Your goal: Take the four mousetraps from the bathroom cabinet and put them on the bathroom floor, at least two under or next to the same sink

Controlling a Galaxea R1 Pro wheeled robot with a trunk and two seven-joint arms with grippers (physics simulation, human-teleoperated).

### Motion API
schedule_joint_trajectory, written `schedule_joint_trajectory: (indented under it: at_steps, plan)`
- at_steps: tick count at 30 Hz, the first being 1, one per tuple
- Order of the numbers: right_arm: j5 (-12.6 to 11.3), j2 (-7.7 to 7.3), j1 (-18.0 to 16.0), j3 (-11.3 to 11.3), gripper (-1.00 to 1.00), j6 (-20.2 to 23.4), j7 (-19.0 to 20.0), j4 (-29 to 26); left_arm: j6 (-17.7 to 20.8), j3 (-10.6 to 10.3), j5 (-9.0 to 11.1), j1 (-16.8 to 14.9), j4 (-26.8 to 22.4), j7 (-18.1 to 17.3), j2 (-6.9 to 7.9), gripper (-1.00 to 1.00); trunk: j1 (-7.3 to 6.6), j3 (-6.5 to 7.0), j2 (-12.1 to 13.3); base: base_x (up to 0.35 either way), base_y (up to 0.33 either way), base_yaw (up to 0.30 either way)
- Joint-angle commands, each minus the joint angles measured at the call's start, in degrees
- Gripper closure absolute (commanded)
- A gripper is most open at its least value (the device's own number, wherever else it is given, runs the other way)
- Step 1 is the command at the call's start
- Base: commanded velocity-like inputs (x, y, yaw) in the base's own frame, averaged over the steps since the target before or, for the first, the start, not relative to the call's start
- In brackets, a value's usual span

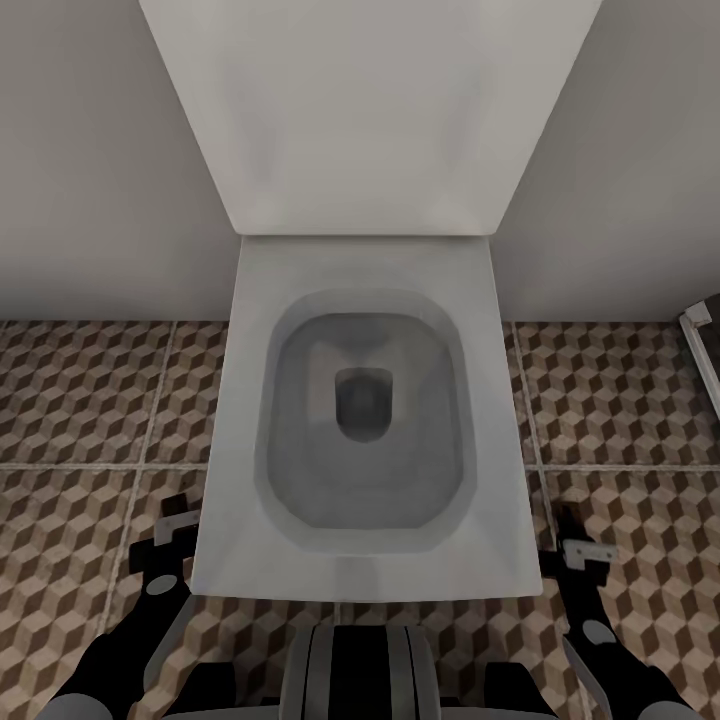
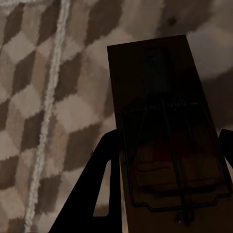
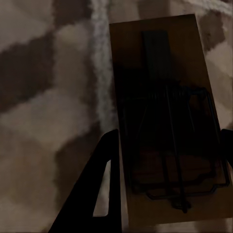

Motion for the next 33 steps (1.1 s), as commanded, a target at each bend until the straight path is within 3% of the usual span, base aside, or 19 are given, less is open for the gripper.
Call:
schedule_joint_trajectory:
  at_steps: [1,33]
  plan:
    - [-0.6,-0.07,0.0,0.5,1.00,-0.2,-0.1,0.1,0.1,-0.4,0.5,0.0,-0.1,0.8,0.10,1.00,-0.01,-0.03,0.0,0.000,0.000,0.000]
    - [-0.1,-0.07,0.0,0.4,1.00,-0.3,-0.1,0.5,0.1,-0.4,0.6,0.0,-0.1,0.8,-0.10,1.00,-0.01,-0.03,0.0,0.000,0.000,0.000]
